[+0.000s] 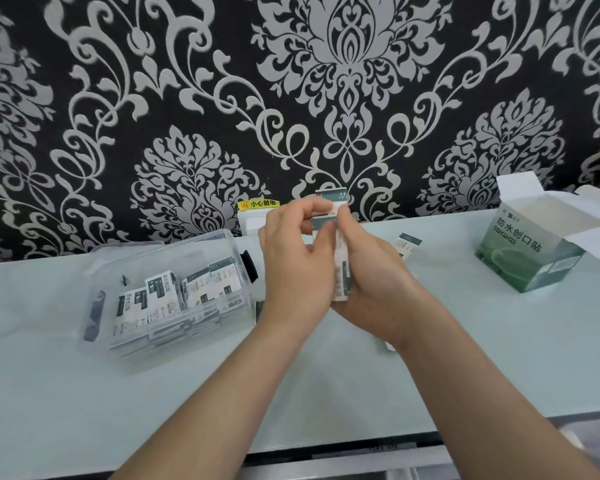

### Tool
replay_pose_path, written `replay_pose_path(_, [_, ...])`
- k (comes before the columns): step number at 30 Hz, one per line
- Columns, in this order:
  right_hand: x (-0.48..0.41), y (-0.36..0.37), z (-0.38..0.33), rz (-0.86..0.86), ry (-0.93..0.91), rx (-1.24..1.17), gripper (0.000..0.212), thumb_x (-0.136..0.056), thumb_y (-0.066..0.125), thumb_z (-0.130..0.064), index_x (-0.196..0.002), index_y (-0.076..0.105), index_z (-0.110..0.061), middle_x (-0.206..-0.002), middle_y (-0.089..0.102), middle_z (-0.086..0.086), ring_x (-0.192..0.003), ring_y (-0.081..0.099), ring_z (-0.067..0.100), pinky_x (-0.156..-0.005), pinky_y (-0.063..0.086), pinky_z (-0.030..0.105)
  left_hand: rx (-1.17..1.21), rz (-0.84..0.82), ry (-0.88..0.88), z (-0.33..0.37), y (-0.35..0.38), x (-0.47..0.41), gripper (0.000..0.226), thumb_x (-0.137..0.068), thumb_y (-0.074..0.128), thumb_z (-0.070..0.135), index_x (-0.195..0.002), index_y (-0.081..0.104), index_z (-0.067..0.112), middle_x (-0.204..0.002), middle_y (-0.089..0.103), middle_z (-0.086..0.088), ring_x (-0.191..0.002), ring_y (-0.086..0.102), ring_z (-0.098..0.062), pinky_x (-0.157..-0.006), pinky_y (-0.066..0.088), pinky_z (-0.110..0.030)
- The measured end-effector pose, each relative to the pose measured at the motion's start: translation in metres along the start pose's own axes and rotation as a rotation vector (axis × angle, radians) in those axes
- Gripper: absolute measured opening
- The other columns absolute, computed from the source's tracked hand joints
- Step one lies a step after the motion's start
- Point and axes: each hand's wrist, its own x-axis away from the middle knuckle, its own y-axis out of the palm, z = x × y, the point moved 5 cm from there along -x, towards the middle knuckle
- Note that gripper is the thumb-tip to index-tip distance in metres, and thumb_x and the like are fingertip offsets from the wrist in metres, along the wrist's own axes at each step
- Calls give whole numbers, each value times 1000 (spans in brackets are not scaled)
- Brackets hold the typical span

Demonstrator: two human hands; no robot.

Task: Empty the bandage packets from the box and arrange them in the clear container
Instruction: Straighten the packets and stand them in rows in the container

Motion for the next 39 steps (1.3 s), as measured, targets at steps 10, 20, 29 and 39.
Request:
replay_pose_path(10, [8,-1,-10,-28,-42,505,20,-94,42,-4,-80,56,-1,-59,50,10,-50,46,17,-42,36,19,-542,-729,273,19,0,8,123,-59,87,41,-148,3,49,-155,-16,23,-143,-18,-2,-113,14,-30])
replay_pose_path(20, [9,-8,-11,-107,-9,471,17,-92,46,-2,-91,64,-1,-73,59,10,-68,58,17,-54,46,26,-626,-457,450,19,3,6,81,-60,75,35,-134,45,29,-133,31,0,-120,35,-23,-96,44,-45])
replay_pose_path(29, [17,-75,-46,333,-77,1217,35,-100,40,-31,-84,65,-12,-56,54,0,-47,41,15,-53,34,27,-584,-621,195,-1,31,10,89,-75,75,44,-147,25,28,-145,32,7,-134,28,-13,-110,30,-32])
replay_pose_path(39, [14,-122,-30,444,157,1209,28,-90,37,-20,-94,59,-3,-75,70,24,-68,71,39,-70,59,54,-959,-938,463,-17,77,50,37,-88,52,46,-112,54,18,-113,54,-5,-109,53,-29,-86,48,-38])
